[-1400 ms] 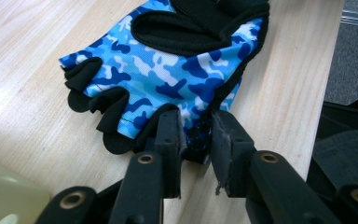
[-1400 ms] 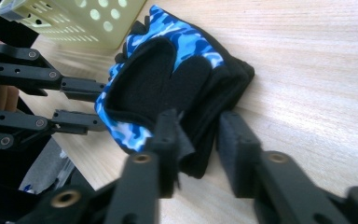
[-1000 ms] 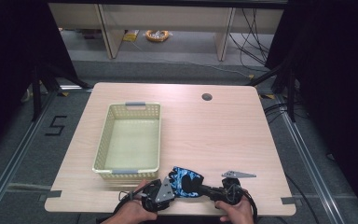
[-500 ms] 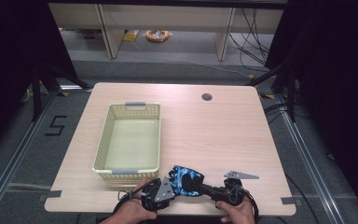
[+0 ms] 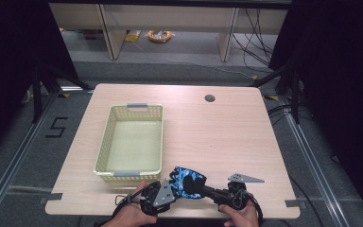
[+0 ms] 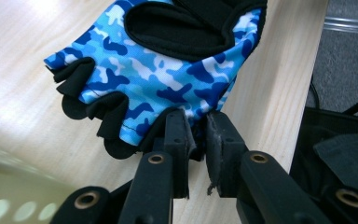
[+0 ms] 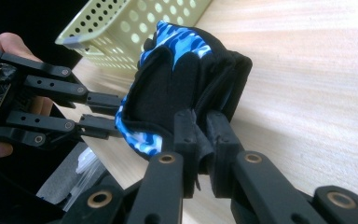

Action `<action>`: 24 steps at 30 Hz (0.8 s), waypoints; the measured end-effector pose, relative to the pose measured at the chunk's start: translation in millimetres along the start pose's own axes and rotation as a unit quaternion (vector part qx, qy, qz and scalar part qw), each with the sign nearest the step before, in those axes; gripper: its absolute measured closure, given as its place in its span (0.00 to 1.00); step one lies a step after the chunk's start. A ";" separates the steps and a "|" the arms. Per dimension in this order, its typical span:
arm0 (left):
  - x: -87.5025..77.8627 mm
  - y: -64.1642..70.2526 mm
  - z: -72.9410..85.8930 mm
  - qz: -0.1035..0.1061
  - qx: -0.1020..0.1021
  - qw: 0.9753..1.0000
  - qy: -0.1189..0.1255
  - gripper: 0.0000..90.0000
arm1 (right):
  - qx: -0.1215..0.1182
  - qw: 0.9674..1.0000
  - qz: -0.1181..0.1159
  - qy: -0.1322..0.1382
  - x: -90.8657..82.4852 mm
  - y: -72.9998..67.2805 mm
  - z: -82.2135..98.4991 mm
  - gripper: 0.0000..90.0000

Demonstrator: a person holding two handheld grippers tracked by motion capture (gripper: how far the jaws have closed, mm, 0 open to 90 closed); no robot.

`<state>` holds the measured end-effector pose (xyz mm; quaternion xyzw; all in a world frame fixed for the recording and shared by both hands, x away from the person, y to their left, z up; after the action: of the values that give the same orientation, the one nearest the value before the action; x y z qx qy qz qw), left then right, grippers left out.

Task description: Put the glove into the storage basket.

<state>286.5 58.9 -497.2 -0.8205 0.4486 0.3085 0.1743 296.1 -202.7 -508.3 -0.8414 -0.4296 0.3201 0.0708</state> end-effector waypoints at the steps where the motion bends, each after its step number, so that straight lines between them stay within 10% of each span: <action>1: -1.3 0.6 -0.4 0.000 -0.002 1.000 0.004 0.88 | -0.001 1.000 0.003 0.003 -0.1 -0.8 -0.8 0.94; 24: -26.1 -2.7 -19.8 -0.007 0.004 0.999 0.032 0.87 | -0.006 1.000 -0.001 0.023 -17.4 -19.7 -27.1 0.94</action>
<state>285.0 65.6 -465.0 -0.8322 0.4499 0.2789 0.1652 291.6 -199.6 -470.9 -0.8484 -0.4309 0.2980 0.0763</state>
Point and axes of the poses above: each handheld gripper's, and its own axes: x roughly forward along the jaws, z roughly out of its underside, y roughly to its right, the point moved 1 cm from there along x, roughly forward along the jaws, and after that the axes turned 11 degrees about -x, right-handed, at the moved point
